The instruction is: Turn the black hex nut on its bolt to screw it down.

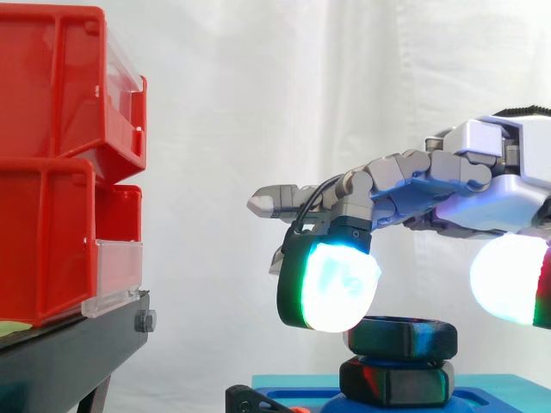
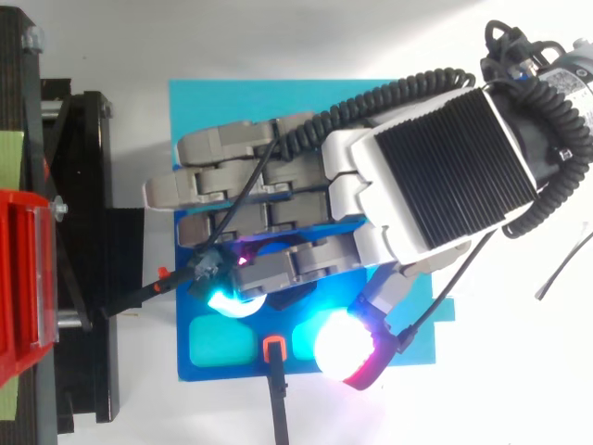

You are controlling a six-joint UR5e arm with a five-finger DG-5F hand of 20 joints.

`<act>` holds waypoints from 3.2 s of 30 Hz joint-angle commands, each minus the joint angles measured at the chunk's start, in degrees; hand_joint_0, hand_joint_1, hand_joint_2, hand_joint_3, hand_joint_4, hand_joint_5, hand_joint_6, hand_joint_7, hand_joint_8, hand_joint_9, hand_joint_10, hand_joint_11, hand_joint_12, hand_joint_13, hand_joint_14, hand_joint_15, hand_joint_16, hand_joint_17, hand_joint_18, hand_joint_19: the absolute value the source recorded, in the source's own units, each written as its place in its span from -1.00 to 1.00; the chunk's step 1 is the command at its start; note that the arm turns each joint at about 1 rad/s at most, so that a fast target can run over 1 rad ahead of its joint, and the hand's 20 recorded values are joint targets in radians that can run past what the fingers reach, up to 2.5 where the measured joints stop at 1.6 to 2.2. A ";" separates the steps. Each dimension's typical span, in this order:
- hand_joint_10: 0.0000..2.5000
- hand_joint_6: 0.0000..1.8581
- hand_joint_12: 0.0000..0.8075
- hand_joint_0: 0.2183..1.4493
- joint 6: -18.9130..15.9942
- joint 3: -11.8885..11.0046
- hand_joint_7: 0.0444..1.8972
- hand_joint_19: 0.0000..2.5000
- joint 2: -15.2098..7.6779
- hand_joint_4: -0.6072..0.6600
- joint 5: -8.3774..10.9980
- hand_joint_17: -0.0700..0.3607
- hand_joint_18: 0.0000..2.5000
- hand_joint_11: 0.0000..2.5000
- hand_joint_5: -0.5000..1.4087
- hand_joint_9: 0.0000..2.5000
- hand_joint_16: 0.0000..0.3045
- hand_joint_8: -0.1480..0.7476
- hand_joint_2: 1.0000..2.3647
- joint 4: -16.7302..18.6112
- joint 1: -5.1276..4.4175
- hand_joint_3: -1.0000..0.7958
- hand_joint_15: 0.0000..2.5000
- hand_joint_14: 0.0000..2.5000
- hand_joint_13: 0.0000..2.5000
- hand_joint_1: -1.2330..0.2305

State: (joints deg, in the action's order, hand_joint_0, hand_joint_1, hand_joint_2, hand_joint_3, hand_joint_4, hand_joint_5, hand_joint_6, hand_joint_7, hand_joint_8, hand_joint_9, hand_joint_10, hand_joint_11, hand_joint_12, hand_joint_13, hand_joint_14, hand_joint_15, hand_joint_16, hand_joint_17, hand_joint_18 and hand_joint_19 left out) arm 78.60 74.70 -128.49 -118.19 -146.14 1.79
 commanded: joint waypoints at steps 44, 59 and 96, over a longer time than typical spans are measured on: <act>-1.00 -0.46 -0.10 -0.51 -3.28 -0.43 0.17 -0.94 0.08 0.38 1.91 -0.13 -0.93 -0.83 -0.59 -0.61 -0.66 0.02 -1.00 3.32 -4.25 -0.44 -1.00 -1.00 -0.88 0.07; -1.00 -0.46 -0.10 -0.51 -3.28 -0.52 0.16 -0.94 -2.47 0.38 5.60 -0.13 -0.93 -0.83 -0.59 -0.61 -0.66 0.03 -1.00 2.62 -7.33 -0.44 -1.00 -1.00 -0.88 0.07; -1.00 -0.46 -0.10 -0.51 -2.31 -4.65 0.16 -0.92 -4.31 0.38 0.24 -0.15 -0.95 -0.83 -0.59 -0.61 -0.67 0.02 -1.00 -0.55 -2.76 -0.44 -1.00 -1.00 -0.87 0.07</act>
State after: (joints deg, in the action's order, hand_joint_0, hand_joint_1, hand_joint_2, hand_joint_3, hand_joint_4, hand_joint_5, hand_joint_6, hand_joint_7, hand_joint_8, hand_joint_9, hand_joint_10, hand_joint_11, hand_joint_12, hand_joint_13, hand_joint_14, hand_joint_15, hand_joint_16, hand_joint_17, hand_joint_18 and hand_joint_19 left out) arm 76.21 70.06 -132.80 -117.56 -146.24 -1.40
